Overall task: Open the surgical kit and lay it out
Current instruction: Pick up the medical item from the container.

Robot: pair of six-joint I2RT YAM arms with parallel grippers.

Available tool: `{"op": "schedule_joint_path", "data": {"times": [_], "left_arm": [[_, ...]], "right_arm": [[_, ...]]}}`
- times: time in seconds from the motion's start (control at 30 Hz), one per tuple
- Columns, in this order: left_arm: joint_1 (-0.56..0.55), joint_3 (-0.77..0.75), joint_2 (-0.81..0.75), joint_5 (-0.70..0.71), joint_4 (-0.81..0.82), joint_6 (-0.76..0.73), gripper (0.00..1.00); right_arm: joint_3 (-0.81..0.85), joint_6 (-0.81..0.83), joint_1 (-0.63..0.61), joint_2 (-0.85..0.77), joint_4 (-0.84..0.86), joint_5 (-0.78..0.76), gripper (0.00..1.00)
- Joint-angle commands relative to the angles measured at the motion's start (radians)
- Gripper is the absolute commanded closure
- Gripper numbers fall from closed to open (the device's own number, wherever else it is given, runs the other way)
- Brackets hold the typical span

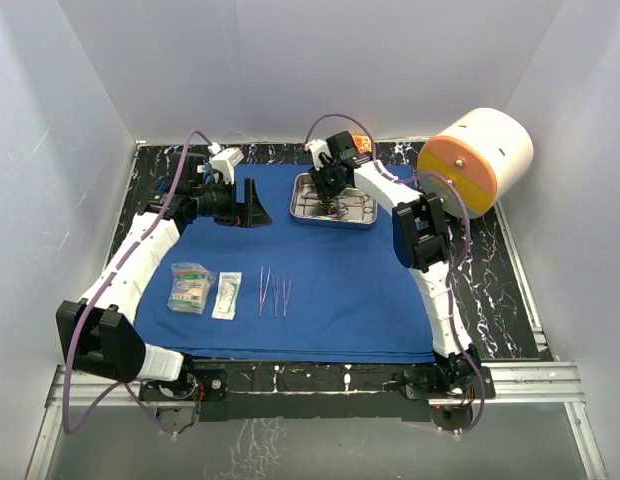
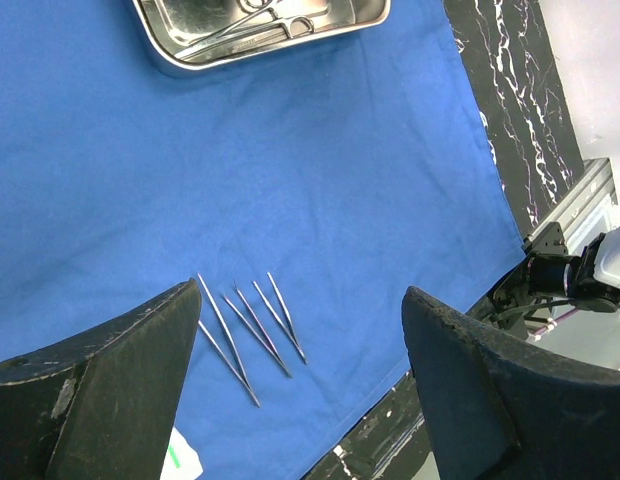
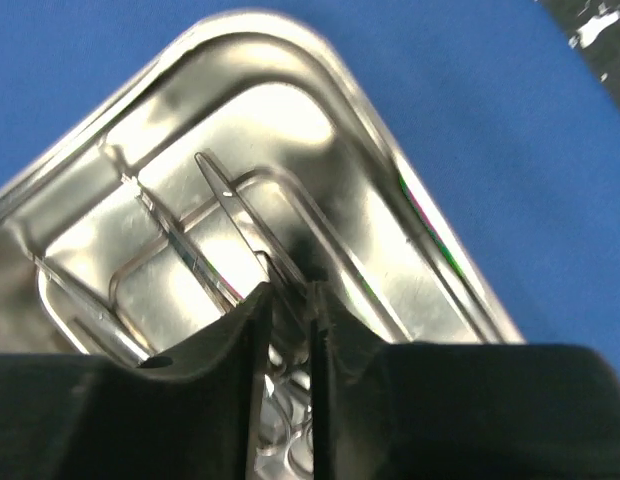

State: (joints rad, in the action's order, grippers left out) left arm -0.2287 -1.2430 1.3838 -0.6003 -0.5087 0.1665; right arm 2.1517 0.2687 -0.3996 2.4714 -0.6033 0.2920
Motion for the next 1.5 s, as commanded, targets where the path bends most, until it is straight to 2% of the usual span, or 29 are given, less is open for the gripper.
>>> {"op": "schedule_joint_path", "data": {"times": [0.0,0.37,0.63,1.0,1.17,1.27,1.37,1.47], "left_arm": [[0.008,0.006,-0.049,-0.032,0.007,0.004,0.19],[0.017,0.019,-0.059,-0.035,0.013,0.007,0.19],[0.025,0.02,-0.056,-0.04,0.017,0.013,0.19],[0.032,0.025,-0.053,-0.043,0.022,0.018,0.19],[0.034,0.029,-0.061,-0.045,0.022,0.019,0.19],[0.035,0.037,-0.066,-0.047,0.026,0.019,0.19],[0.037,0.042,-0.068,-0.051,0.031,0.023,0.19],[0.038,0.042,-0.067,-0.056,0.032,0.025,0.19]], "right_arm": [[-0.077,0.103,0.011,-0.146,-0.012,0.016,0.76],[-0.18,0.188,0.032,-0.228,-0.003,0.047,0.61],[-0.112,0.289,0.031,-0.159,-0.141,0.115,0.54],[-0.112,0.364,0.002,-0.101,-0.138,0.044,0.47],[-0.113,0.378,-0.001,-0.07,-0.129,-0.037,0.47],[-0.129,0.373,0.001,-0.067,-0.115,-0.075,0.52],[-0.128,0.358,0.007,-0.064,-0.11,-0.083,0.6],[-0.115,0.332,0.014,-0.062,-0.105,-0.085,0.74]]}}
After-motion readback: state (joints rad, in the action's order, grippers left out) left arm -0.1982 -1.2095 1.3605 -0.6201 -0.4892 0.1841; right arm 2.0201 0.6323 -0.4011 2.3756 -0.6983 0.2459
